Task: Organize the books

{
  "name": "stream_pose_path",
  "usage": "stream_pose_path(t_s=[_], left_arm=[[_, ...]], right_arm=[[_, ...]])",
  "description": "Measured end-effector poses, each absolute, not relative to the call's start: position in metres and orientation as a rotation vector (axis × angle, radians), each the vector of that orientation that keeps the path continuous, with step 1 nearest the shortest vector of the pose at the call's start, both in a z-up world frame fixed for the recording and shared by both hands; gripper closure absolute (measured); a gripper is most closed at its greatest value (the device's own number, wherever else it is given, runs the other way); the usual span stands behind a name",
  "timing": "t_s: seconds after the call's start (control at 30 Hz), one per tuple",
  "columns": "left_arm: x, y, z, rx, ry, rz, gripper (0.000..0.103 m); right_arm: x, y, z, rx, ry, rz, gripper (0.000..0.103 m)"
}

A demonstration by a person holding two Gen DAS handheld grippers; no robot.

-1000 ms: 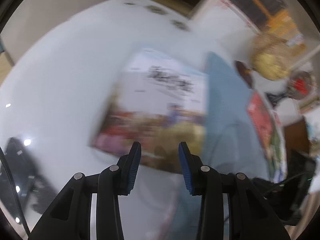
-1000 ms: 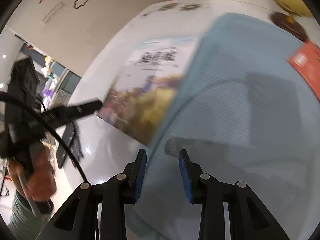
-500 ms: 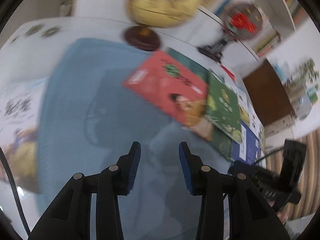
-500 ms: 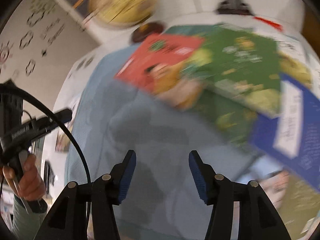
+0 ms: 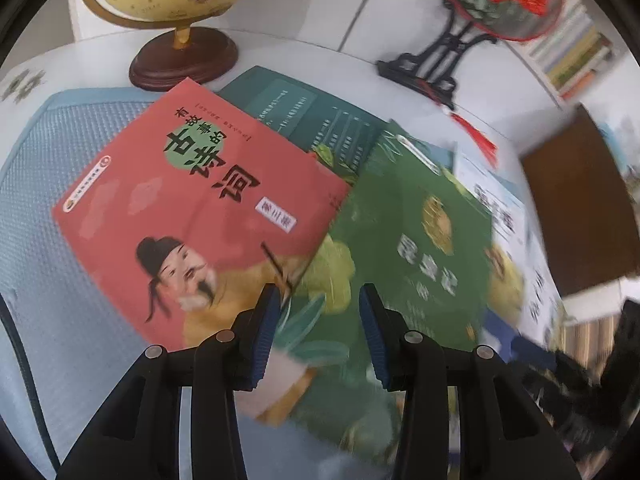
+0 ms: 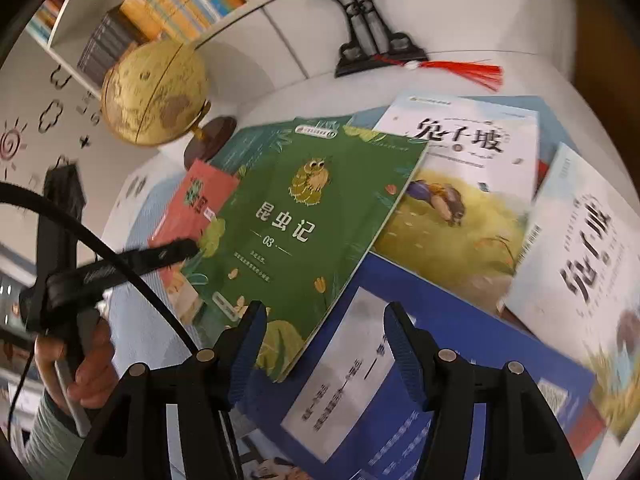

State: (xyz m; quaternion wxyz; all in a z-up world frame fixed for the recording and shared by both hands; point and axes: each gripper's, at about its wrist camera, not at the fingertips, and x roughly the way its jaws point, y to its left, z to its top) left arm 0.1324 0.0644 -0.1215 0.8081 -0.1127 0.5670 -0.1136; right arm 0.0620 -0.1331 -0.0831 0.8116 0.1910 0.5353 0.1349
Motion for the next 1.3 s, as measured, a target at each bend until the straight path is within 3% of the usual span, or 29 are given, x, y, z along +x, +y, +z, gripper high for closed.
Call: stream_pose_path(t_s=[0.23,0.43,0.83,1.03,1.3], left_arm=[[0.138,0.059,-0.128,-0.323,1.189,-0.197,0.065],[0.107,0.062,-0.126,-0.356,1.223,-0.257,0.065],[-0.047,0.064,-0.152,-0.479,1.306,-0.404,0.065],[-0.054,0.076,-0.165,-0.545,1.284,-0.361,0.065],[-0.070,0.080,-0.110,-0.493,1.116,-0.452,0.071]], right_arm=[[0.079,-0.121,-0.102,0.405,1.185,0.334,0.058],[0.075,-0.125,-0.100,0.377,1.177,0.333,0.058],[-0.018,-0.144,-0.102,0.278,1.253,0.356,0.058],[-0.038,-0.137,-0.101,0.251,1.242,0.329,0.058],[-0.041,-0.119,-0.098,0.289,1.221,0.350,0.057]])
